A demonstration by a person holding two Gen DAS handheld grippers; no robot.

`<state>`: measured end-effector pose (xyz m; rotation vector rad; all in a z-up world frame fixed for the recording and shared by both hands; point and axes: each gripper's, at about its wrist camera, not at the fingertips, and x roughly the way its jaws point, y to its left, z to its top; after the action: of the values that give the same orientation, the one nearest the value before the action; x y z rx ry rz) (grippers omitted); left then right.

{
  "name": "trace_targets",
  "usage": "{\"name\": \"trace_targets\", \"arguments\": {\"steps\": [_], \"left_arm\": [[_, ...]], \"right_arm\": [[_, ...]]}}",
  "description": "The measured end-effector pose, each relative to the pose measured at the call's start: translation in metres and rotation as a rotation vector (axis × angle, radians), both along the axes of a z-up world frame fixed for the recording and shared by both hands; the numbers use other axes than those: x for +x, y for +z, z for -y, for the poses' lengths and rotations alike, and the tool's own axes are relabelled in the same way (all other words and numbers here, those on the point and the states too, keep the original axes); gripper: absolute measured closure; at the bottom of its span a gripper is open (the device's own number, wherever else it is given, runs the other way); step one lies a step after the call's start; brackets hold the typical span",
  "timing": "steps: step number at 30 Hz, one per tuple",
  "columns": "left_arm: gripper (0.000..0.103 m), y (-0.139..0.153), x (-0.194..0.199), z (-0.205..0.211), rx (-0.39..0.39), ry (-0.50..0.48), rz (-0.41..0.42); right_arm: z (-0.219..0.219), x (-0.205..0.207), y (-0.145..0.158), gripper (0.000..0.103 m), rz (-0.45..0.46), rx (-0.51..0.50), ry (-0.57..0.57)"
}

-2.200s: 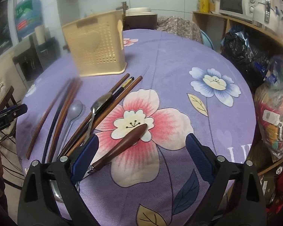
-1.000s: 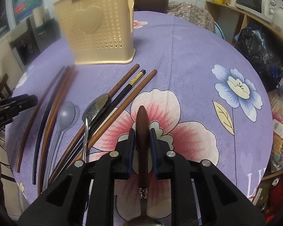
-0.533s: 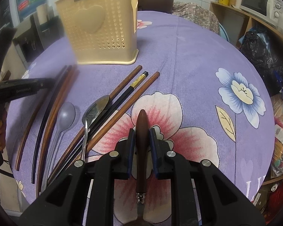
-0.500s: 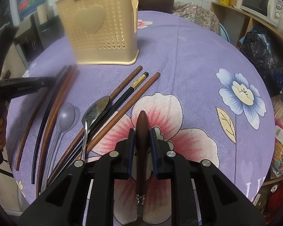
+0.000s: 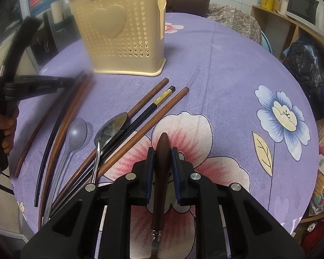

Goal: Organize utensils
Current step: 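Lift both held utensils upright and carry them over the cream basket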

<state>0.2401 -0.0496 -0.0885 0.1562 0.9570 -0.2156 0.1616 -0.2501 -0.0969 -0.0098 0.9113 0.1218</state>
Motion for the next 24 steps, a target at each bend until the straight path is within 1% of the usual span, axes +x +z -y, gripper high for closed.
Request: {"name": "trace_targets", "arguments": {"steps": [4, 7, 11, 13, 16, 20, 24], "left_arm": [[0.096, 0.005, -0.001, -0.003, -0.034, 0.008, 0.009], [0.096, 0.018, -0.006, -0.01, -0.073, 0.015, 0.038], [0.096, 0.048, -0.018, -0.022, -0.136, 0.019, 0.106], [0.096, 0.07, -0.03, -0.031, -0.182, 0.027, 0.162], [0.096, 0.095, -0.045, -0.038, -0.229, 0.026, 0.228], [0.096, 0.12, -0.065, -0.043, -0.257, 0.016, 0.299], [0.096, 0.134, -0.071, -0.051, -0.287, 0.011, 0.329]], "right_arm": [[0.005, -0.002, 0.004, 0.086, 0.017, 0.023, -0.008], [0.009, -0.007, 0.012, 0.086, 0.047, 0.036, -0.009], [0.016, -0.02, 0.03, 0.086, 0.097, 0.051, -0.006], [0.02, -0.026, 0.038, 0.086, 0.119, 0.059, -0.006], [0.027, -0.036, 0.052, 0.087, 0.152, 0.082, -0.001], [0.033, -0.046, 0.073, 0.087, 0.195, 0.103, 0.003], [0.038, -0.054, 0.089, 0.087, 0.23, 0.115, 0.007]]}}
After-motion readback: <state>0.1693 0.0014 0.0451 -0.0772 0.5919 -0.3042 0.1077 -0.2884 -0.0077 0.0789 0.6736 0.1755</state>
